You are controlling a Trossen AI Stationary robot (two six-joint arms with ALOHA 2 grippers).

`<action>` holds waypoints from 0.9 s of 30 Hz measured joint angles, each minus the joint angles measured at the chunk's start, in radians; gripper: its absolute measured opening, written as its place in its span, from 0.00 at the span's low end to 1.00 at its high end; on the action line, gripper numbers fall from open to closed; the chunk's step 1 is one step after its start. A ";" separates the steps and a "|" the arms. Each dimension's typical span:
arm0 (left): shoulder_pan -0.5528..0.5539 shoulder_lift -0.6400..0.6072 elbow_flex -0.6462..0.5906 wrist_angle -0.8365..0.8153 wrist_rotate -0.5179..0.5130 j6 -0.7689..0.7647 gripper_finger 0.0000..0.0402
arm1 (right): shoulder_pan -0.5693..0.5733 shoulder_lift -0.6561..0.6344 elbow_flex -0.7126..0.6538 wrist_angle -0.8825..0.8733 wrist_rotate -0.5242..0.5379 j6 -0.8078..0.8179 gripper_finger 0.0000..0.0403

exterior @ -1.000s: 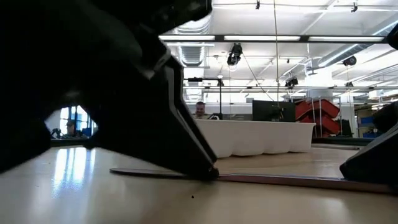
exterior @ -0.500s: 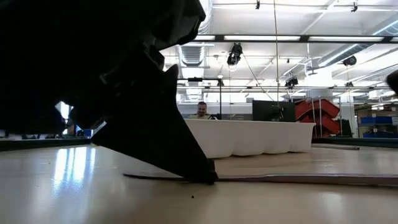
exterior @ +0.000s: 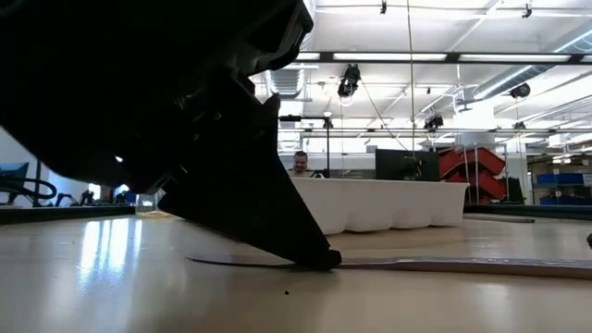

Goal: Sort silverware

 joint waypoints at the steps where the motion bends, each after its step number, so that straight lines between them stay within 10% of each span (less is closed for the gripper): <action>1: 0.000 0.000 0.000 0.001 0.000 0.000 0.06 | 0.000 0.015 -0.004 0.049 -0.006 -0.016 0.42; 27: 0.001 0.000 -0.002 0.017 0.007 -0.063 0.06 | -0.027 0.086 -0.003 0.090 -0.068 -0.057 0.15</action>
